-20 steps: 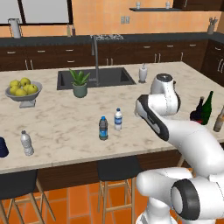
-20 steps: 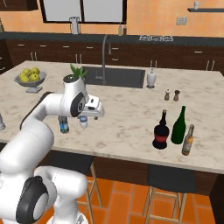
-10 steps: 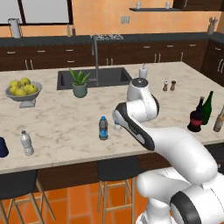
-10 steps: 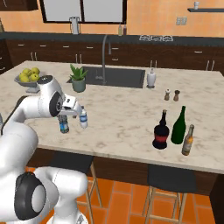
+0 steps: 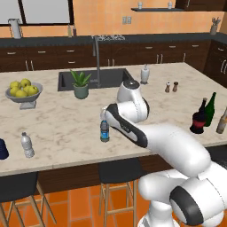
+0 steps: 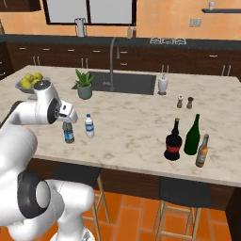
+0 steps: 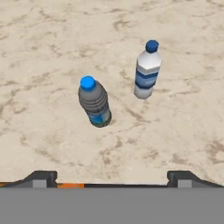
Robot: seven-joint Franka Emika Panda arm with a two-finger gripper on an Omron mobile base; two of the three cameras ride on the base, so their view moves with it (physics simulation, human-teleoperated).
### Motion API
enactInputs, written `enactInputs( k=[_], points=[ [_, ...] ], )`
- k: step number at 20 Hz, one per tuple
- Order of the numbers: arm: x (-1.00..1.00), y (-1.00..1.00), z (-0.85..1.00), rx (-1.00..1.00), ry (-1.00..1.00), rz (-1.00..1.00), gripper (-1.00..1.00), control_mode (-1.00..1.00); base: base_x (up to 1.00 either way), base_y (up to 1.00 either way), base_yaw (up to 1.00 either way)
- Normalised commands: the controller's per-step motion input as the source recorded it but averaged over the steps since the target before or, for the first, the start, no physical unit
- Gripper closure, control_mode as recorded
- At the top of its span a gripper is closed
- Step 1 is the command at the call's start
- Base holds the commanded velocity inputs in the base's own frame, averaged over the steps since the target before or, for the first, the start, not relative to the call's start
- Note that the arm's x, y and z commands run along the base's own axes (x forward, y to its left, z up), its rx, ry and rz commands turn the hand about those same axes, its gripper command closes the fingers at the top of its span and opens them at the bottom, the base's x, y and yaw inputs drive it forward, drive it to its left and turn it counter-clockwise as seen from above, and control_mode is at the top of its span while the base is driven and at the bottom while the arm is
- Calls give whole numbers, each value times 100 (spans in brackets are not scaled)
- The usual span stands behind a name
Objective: Move the plastic bottles in the middle to the plastics group, and the glass bottles in the middle to the glass group.
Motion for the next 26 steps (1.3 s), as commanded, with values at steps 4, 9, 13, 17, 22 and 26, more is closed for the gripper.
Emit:
enactInputs(
  k=[4, 9, 13, 17, 22, 26],
  points=[
    [35, 41, -12, 5, 3, 0, -100, -100, 0, 0, 0],
    [39, 19, -26, 1, 10, 0, -100, -100, 0, 0, 0],
    [33, 3, -25, 0, 7, 0, -100, -100, 0, 0, 0],
    [22, -4, -16, 0, 3, 4, -100, -100, 0, 0, 0],
    [21, 5, -22, 0, 0, 4, -100, -100, 0, 0, 0],
    [9, 15, -21, 0, 0, 5, -100, -100, 0, 0, 0]
  ],
)
